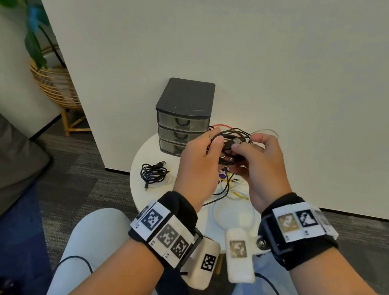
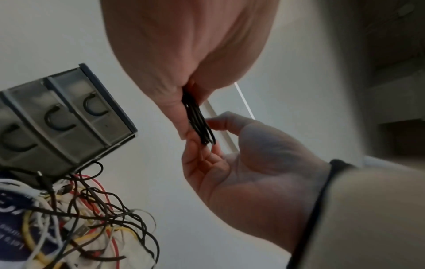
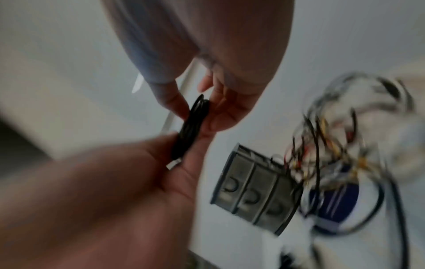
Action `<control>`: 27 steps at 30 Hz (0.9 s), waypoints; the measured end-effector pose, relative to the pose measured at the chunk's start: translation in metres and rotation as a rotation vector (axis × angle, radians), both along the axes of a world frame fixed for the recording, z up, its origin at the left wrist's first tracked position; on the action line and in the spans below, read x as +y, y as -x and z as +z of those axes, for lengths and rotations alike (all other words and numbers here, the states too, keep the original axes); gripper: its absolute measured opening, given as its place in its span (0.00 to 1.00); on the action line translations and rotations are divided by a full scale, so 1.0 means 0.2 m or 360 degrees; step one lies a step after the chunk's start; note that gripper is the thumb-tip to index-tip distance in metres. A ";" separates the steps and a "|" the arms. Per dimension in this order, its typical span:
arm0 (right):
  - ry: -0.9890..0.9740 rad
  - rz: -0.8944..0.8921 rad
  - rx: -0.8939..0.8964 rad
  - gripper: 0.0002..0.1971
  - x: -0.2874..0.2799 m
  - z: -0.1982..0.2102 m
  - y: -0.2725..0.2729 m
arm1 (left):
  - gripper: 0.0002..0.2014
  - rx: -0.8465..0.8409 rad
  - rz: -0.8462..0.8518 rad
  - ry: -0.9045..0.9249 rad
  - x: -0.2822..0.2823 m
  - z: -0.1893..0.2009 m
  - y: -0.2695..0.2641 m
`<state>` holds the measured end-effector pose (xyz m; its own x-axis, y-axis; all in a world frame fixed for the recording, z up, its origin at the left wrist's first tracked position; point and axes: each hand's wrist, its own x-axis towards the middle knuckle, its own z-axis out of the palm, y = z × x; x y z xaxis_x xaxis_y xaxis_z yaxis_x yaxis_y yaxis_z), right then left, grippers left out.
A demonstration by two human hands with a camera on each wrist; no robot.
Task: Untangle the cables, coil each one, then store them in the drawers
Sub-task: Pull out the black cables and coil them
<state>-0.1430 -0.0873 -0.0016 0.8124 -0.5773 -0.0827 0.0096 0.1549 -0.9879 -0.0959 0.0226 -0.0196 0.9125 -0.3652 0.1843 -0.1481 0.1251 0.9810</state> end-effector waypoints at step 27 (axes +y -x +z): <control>-0.0303 0.0490 0.0412 0.07 -0.17 -0.04 0.08 | 0.20 -0.0363 -0.0321 -0.0554 0.03 -0.08 -0.04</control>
